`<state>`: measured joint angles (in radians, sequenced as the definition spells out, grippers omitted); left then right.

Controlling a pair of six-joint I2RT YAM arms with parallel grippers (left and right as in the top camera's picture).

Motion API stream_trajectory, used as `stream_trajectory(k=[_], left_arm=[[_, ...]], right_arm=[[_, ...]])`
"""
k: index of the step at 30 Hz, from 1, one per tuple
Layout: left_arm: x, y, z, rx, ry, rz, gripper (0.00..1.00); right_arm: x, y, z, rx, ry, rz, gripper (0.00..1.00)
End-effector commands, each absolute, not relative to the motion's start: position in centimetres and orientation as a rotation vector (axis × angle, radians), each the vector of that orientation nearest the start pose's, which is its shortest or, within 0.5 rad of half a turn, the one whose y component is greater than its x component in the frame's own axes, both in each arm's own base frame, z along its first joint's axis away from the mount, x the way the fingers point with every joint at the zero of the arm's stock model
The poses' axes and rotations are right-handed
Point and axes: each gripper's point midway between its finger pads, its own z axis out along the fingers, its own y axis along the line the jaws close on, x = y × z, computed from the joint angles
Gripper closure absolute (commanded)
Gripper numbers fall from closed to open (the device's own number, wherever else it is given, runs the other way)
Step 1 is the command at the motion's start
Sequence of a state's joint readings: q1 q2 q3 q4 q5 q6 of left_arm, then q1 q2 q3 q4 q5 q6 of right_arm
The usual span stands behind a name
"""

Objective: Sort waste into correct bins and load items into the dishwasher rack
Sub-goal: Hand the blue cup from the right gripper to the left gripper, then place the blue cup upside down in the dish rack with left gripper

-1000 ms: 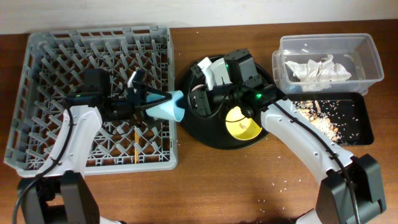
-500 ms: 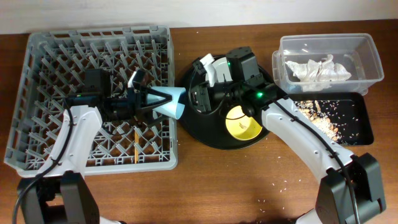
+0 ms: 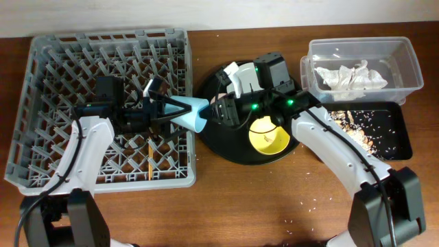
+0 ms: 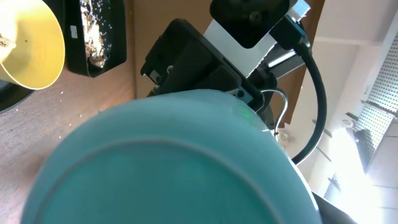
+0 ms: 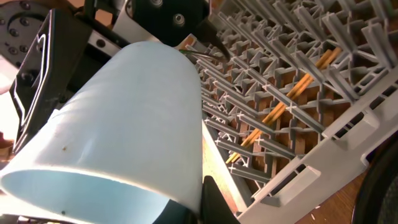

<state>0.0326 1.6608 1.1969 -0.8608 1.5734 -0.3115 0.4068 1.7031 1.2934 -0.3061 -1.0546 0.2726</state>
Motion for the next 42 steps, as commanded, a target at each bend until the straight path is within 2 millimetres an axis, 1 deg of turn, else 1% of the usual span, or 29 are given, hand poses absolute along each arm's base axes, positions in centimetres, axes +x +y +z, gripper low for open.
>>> stream_trajectory(k=[1,2,6,9,10,14,18,21,22,23,25,28,30,31,34,36,39,41,42], left_arm=[[31.4,-16.0,25.4,-0.079,2.215,-2.224,0.22],[31.4,-16.0,25.4,-0.079,2.215,-2.224,0.21],[31.4,-16.0,25.4,-0.079,2.215,-2.224,0.22],[31.4,-16.0,25.4,-0.077,2.215,-2.223,0.26],[31.4,-16.0,25.4,-0.077,2.215,-2.223,0.29],[31.4,-16.0,25.4,-0.078,2.215,-2.223,0.37],[31.4,-16.0,25.4,-0.077,2.215,-2.223,0.42],[31.5,-16.0,25.4,-0.076,2.215,-2.222,0.5],[31.5,-16.0,25.4,-0.073,2.213,-2.221,0.52],[31.6,-16.0,25.4,-0.061,2.208,-2.215,0.56],[31.8,-16.0,25.4,-0.025,2.196,-2.194,0.62],[32.3,-16.0,25.0,0.013,2.201,-2.133,0.62],[33.0,-15.8,24.1,0.022,2.236,-2.04,0.62],[33.5,-15.6,23.3,0.016,2.273,-1.951,0.62],[34.9,-14.8,21.8,-0.023,2.359,-1.74,0.62],[36.0,-13.7,21.3,-0.045,2.405,-1.55,0.62],[37.0,-11.9,22.1,-0.07,2.431,-1.276,0.61],[37.1,-9.9,23.5,-0.113,2.442,-1.043,0.61],[36.7,-8.6,24.4,-0.123,2.446,-0.894,0.6]], right_arm=[[31.3,30.7,24.3,-0.838,2.084,1.681,0.96],[31.3,30.6,24.3,-0.844,2.077,1.683,0.96],[31.7,30.1,24.4,-0.824,2.077,1.678,0.96],[31.8,30.1,24.4,-0.823,2.078,1.678,0.96],[31.8,30.1,24.4,-0.823,2.077,1.677,0.96],[31.8,30.1,24.4,-0.83,2.071,1.672,0.96],[31.8,30.1,24.4,-0.83,2.071,1.672,0.96],[31.9,30.1,24.3,-0.825,2.076,1.663,0.67],[32.0,30.0,24.2,-0.823,2.078,1.659,0.65],[32.1,30.0,24.2,-0.817,2.082,1.651,0.62],[32.4,29.6,24.1,-0.803,2.086,1.647,0.54],[33.1,28.7,24.0,-0.765,2.1,1.637,0.45],[33.6,27.8,23.8,-0.724,2.122,1.631,0.41],[34.1,26.8,23.4,-0.683,2.145,1.621,0.39],[35.1,24.8,22.3,-0.573,2.227,1.577,0.36],[35.5,23.3,21.3,-0.52,2.278,1.527,0.35],[36.0,20.9,19.3,-0.42,2.39,1.416,0.32],[36.2,18.7,17.2,-0.328,2.508,1.274,0.26],[36.3,17.9,16.2,-0.294,2.558,1.197,0.25]])
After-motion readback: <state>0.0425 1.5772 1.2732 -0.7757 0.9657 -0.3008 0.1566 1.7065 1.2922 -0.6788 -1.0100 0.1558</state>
